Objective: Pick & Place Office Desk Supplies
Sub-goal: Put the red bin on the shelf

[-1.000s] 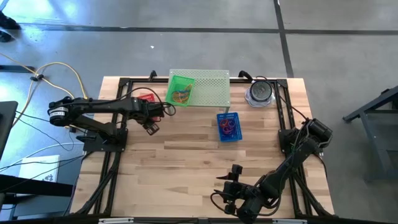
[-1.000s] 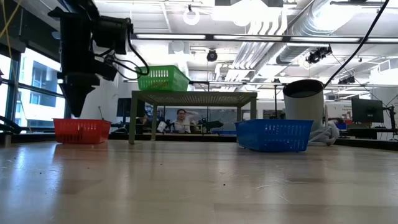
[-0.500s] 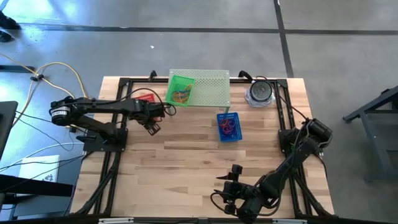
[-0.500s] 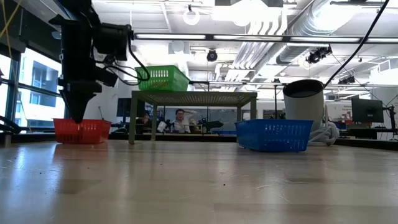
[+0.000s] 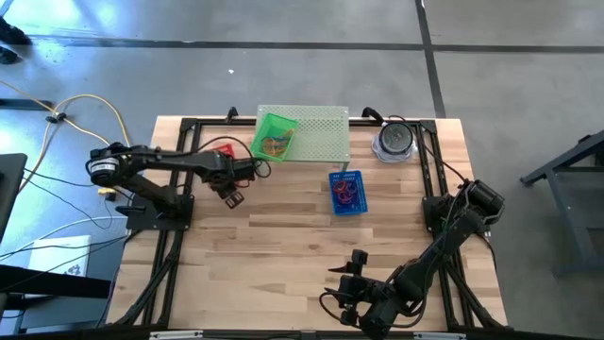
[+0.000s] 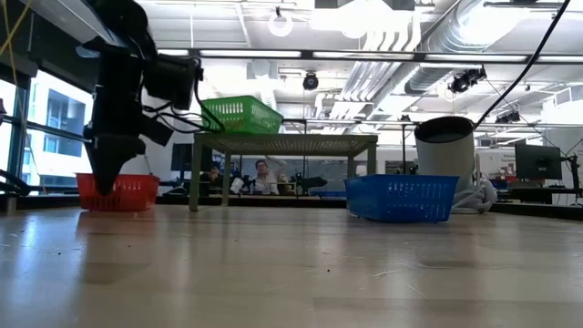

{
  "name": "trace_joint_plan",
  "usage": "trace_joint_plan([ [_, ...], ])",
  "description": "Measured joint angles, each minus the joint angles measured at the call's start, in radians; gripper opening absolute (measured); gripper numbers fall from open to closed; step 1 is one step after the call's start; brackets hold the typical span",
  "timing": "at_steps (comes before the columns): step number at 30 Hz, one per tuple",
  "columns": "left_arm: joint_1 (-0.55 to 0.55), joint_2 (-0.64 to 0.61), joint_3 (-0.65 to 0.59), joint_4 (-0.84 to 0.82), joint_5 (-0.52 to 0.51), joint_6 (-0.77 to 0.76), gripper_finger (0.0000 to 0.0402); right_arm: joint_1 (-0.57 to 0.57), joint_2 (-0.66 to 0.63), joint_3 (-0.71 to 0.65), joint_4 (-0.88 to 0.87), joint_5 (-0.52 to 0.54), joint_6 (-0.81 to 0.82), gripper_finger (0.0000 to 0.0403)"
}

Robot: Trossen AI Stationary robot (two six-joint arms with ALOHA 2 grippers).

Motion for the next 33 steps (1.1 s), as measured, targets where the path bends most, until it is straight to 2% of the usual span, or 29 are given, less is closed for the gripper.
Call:
trace_joint_plan([
  [9,-0.111,-0.002,0.000,-0.109,0.005,-0.048,0.0007,0.000,0.000,0.000,0.000,0.001,-0.004,0.0215],
  [16,-0.263,-0.007,0.006,-0.157,0.005,-0.145,0.0003,0.000,0.000,0.000,-0.001,0.001,-0.004,0.0215],
  [21,-0.395,-0.013,0.062,-0.193,0.004,-0.230,0.0003,0.000,0.000,0.000,0.000,0.001,-0.004,0.0215],
  [24,-0.482,-0.013,0.136,-0.232,0.018,-0.295,0.0002,0.000,0.000,0.000,0.000,0.001,-0.003,0.0215],
  [30,-0.666,-0.013,0.329,-0.280,0.114,-0.386,0.0002,0.000,0.000,0.000,0.000,-0.002,0.000,0.0215],
  [33,-0.759,-0.013,0.433,-0.265,0.111,-0.397,0.0002,0.000,0.000,0.000,0.000,-0.002,0.000,0.0215],
])
